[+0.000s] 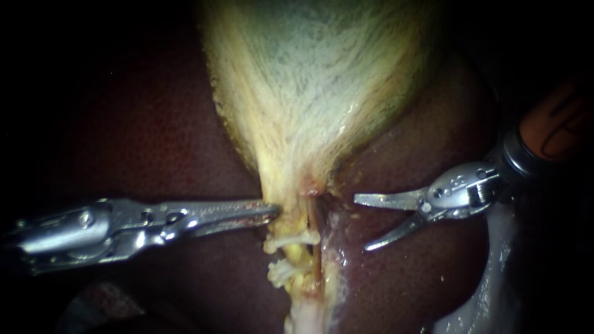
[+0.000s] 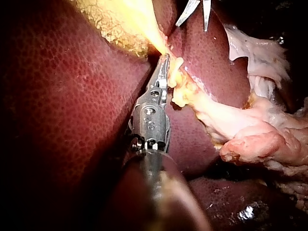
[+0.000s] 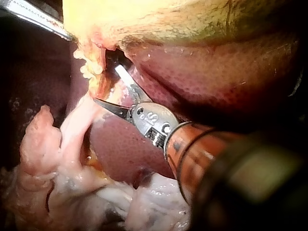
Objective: Go to the cutting position left tube
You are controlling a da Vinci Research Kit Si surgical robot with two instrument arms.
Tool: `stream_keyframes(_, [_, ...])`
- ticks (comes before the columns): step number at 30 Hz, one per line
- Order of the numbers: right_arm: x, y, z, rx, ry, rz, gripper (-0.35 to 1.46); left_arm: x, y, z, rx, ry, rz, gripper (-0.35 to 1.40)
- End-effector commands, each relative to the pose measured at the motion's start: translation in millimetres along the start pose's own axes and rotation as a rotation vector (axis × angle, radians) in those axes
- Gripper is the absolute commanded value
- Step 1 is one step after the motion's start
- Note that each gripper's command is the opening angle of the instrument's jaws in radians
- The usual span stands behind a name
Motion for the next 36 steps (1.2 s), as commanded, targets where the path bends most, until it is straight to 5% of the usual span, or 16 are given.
stream_keyframes(1, [0.0,-0.1,0.1,0.0,0.0,-0.001,1.43,0.0,0.0,-0.1,-0.001,0.0,0.0,-0.35])
stream_keyframes(7, [-0.3,-1.1,1.9,0.035,0.009,-0.006,1.43,0.0,0.3,-1.1,0.006,0.001,0.001,-0.35])
stream_keyframes(15, [-1.1,-4.4,8.2,0.115,0.028,0.011,1.43,-1.1,2.5,-4.4,-0.026,0.003,-0.01,-0.35])
stream_keyframes(22, [-2.2,-6.4,13.2,0.171,0.01,0.039,1.41,-1.4,3.4,-5.4,-0.036,0.005,-0.014,-0.35])
stream_keyframes(36, [-4.0,-5.0,13.1,0.157,-0.046,0.03,1.36,-2.1,1.6,-6.5,-0.046,0.002,-0.016,-0.35])
